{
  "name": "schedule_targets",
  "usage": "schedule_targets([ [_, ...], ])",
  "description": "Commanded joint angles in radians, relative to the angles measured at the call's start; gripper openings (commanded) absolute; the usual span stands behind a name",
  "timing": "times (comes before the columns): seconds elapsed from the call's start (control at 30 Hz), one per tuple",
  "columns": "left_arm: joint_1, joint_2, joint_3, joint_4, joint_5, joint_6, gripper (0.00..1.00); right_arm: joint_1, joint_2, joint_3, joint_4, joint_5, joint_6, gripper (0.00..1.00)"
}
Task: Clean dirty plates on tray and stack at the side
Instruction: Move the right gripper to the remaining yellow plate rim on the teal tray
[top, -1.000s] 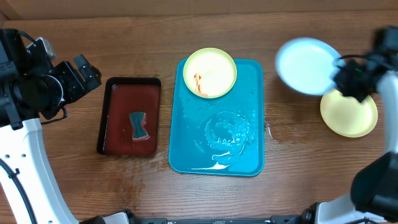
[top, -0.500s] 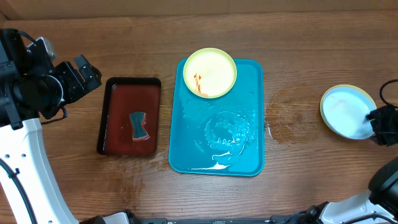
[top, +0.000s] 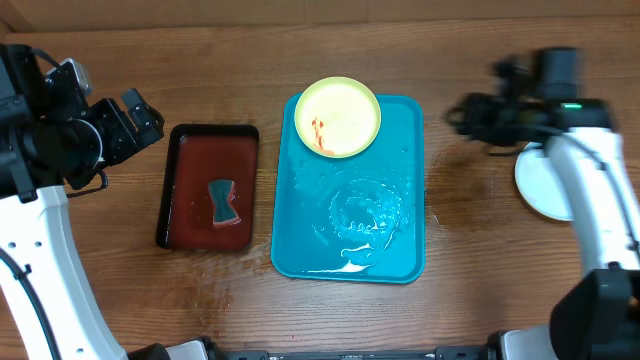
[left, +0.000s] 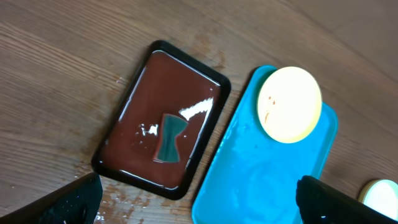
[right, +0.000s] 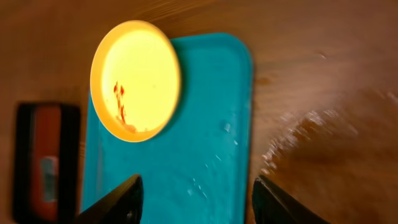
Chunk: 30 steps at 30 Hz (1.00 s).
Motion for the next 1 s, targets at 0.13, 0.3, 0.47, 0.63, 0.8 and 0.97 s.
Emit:
schedule_targets([
  [0.13,-0.008,0.075,0.0,-0.042,-0.151,-0.001,0.99,0.261,0.155,0.01,0.234,0.365,-0.044,0.6],
  [0.3,-0.01,0.125,0.0,-0.047,0.006,0.143,0.95,0.29,0.311,0.01,0.416,0.382,-0.044,0.61],
  [0.47,-0.015,0.134,0.0,-0.051,0.042,0.185,0.95,0.277,0.436,0.01,0.533,0.382,-0.044,0.61],
  [0.63,-0.015,0.134,0.0,-0.055,0.042,0.186,0.95,0.272,0.465,0.01,0.505,0.346,-0.036,0.24],
  [0.8,-0.022,0.134,0.0,-0.055,0.042,0.186,0.95,0.276,0.409,0.011,0.381,0.344,0.005,0.04],
  [0.97,-0.055,0.134,0.0,-0.053,0.042,0.186,0.95,0.276,0.292,0.011,0.198,0.341,0.074,0.04],
])
